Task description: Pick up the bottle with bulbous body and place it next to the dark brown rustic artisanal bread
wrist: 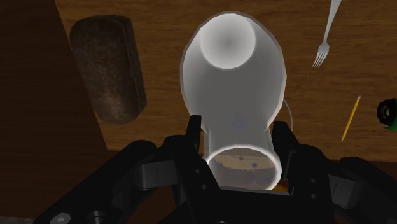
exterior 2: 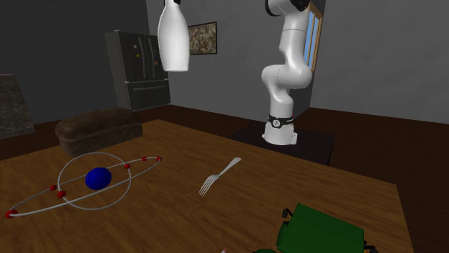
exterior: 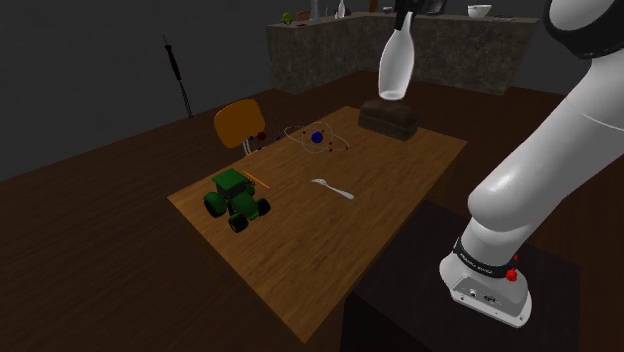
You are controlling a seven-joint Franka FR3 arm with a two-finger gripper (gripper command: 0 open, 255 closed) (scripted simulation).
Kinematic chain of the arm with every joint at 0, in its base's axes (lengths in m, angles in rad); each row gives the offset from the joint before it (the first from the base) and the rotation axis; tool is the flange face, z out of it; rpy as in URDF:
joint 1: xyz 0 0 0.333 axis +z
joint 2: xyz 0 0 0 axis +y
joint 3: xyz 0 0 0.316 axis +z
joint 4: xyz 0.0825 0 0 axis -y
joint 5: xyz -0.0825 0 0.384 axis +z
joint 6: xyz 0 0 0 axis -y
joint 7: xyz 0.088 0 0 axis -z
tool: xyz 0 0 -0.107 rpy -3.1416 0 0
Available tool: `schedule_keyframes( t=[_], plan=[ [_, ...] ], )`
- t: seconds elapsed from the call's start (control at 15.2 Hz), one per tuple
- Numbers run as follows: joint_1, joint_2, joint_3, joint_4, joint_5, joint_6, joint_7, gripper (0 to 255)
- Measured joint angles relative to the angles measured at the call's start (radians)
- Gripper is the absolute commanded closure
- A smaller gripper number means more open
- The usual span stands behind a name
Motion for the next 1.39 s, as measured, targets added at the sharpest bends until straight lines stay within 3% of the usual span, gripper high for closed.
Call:
schedule_keyframes(
  t=[0.59,0.79,1.39],
  plan=[
    [-0.097,0.125,-0.161,0.150,0.063,-0.048,-0.246,255],
    [-0.146,0.216,-0.220,0.254,0.115,-0.079,-0.338,255],
    [-0.149,0.160,-0.222,0.074,0.091,0.047,-0.368,255]
  ],
)
